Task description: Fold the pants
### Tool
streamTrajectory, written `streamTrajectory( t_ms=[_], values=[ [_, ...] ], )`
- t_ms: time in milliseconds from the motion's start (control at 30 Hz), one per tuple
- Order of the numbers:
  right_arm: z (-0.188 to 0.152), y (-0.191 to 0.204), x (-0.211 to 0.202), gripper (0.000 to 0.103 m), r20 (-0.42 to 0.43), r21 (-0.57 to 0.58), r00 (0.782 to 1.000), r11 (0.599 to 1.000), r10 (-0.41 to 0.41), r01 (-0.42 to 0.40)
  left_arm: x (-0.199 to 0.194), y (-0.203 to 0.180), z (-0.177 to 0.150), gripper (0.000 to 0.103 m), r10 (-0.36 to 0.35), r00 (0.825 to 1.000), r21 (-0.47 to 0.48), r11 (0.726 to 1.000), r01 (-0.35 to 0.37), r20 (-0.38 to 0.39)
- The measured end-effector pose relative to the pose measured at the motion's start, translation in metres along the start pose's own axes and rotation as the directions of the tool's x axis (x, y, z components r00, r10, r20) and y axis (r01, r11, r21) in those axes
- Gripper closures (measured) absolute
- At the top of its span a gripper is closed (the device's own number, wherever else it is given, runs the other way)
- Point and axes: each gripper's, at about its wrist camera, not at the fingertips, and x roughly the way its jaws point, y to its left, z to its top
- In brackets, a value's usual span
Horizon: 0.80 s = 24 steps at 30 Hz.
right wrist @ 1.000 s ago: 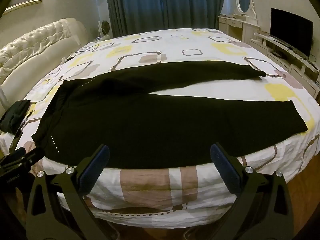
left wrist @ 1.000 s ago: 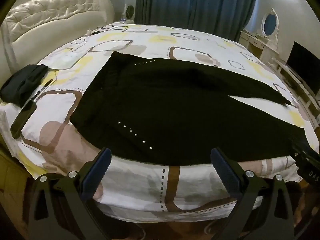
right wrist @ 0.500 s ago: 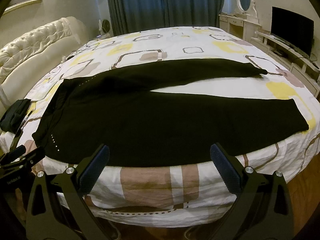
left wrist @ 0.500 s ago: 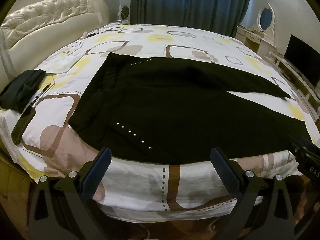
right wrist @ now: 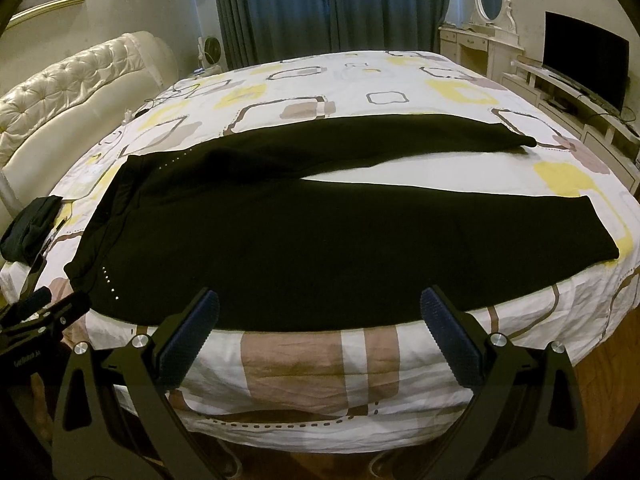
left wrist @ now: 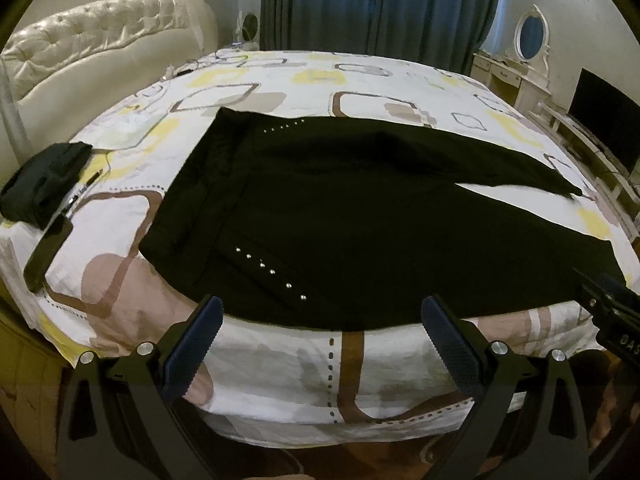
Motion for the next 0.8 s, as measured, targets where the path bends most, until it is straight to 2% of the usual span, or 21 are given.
streamTrajectory(
  t_ms=[267,400,467,567,667,800],
  values=[
    [-0.004,0.002,0.002,0.002,-0.009,-0.002,1.0,1.0,0.0,0.0,0.011,0.011,0.01,0.004,0.0,1.0,-0.004,1.0,0.0,-0.023],
    [-0.008,0.005,0.007,0.002,-0.022,-0.007,1.0,1.0,-0.004,0.004,0.023,0.018,0.02,0.004,0.008,0.999,0.026,1.0,-0.007,-0.046],
    [-0.008,0.006,0.011,0.002,-0.032,-0.012,0.999,1.0,-0.006,0.006,0.028,0.024,0.029,0.004,0.022,0.999,0.041,0.999,-0.021,-0.029],
    [-0.009,0.008,0.018,0.002,-0.051,-0.021,0.999,1.0,-0.009,0.008,0.036,0.03,0.048,0.004,0.038,0.999,0.094,0.995,-0.038,0.005],
    [-0.007,0.012,0.025,0.002,-0.072,-0.035,0.997,0.999,-0.01,0.007,0.05,0.043,0.073,0.004,0.071,0.997,0.103,0.992,-0.072,0.021],
    [-0.003,0.019,0.036,0.002,-0.104,-0.053,0.995,0.999,0.002,-0.007,0.084,0.066,0.114,0.004,0.098,0.995,0.108,0.989,-0.098,0.003]
  ],
)
